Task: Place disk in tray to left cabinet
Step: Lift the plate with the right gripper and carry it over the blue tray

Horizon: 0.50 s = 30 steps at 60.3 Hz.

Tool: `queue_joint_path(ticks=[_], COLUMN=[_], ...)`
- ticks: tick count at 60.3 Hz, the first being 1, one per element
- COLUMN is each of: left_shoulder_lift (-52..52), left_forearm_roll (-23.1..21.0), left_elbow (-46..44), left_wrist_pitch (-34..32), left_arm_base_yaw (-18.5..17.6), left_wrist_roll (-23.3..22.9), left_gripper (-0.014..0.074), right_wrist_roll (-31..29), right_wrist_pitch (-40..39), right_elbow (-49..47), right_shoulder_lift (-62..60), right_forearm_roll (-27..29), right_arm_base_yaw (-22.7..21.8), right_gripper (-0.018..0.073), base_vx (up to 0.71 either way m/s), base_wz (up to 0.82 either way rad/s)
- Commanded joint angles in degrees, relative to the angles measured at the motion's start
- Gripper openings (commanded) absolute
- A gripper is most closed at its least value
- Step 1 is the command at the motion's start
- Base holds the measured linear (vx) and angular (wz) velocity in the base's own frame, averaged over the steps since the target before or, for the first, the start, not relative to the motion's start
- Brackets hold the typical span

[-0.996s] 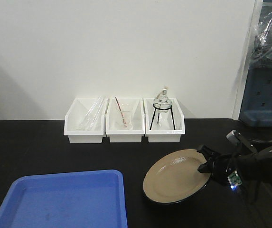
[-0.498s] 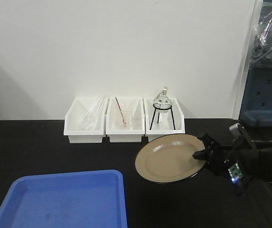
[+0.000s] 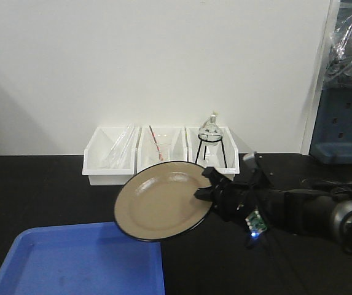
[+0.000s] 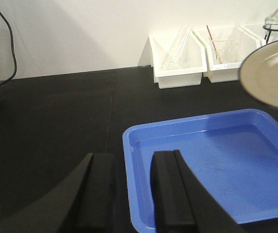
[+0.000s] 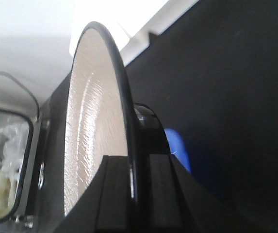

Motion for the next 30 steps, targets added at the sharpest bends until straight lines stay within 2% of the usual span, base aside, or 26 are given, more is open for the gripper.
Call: queue_joint_path(ticks=[1,10,22,30], left_shoulder_lift=[0.5,0.5,0.5,0.5], left_forearm_roll=[-0.4,-0.4,-0.4,-0.4], left_elbow=[-1.8,-1.8,-1.8,-1.8], left_wrist_pitch=[-4.1,-3.7,0.5,2.7], left_arm_base_yaw=[0.0,0.0,0.0,0.0], left_wrist_roll=[-0.2,-0.2,-0.2,-0.2], left_gripper=[0.0342,0.0342,0.0342,0.0342], right_wrist_roll=[-1.0,-1.0,2.9,2.3], right_wrist_pitch=[-1.2,-4.1,-3.6,-3.8], right_elbow=[-3.0,-5.7,-9.9,-12.5], right_shoulder_lift=[-3.7,-0.7,4.8,8.2], right_forearm_roll=[5.3,5.3,5.3,5.3], right_arm_base_yaw=[3.2,8.7,13.4,15.4], right_gripper=[-0.0004,-0.0004,-0.0004,-0.0004], base_vx=[0.0,0.0,0.0,0.0], base_wz=[0.0,0.0,0.0,0.0])
